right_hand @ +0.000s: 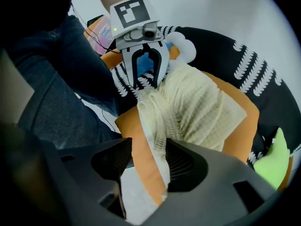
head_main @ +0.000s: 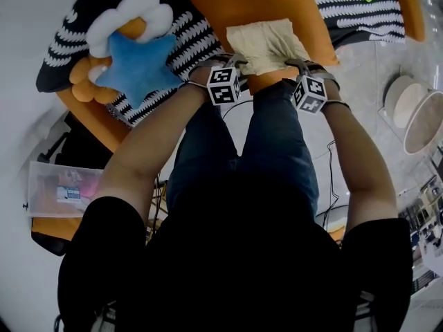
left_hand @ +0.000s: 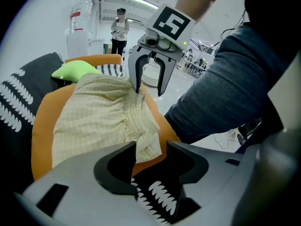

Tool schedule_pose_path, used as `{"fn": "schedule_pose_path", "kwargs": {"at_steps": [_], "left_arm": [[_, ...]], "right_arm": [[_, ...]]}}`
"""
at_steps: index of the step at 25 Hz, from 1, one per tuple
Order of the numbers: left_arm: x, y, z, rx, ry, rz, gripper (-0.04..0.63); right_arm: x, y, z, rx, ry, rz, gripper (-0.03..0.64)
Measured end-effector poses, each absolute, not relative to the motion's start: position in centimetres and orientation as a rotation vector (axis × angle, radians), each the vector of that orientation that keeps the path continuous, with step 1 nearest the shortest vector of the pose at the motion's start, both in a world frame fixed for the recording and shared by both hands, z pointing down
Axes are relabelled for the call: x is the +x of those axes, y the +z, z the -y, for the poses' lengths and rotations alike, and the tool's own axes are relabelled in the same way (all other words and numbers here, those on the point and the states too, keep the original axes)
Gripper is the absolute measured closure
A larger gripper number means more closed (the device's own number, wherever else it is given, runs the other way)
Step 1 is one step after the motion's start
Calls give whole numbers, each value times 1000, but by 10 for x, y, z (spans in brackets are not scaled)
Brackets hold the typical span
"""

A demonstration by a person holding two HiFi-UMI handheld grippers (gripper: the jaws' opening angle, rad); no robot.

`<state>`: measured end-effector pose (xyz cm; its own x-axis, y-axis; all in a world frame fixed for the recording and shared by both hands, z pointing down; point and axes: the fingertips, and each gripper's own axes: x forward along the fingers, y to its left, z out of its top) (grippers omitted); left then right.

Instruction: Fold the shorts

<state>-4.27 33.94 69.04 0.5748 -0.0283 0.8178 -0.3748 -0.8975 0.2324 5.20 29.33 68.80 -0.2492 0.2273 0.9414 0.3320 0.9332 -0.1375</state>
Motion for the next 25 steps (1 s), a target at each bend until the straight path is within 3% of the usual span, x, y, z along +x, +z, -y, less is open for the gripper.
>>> {"fn": "schedule_pose_path", "kwargs": {"at_steps": [25], "left_arm": [[-83, 497, -245, 2410, 1082, 719, 373]], "right_arm": [[7, 473, -199, -74, 211, 2093, 401]]}}
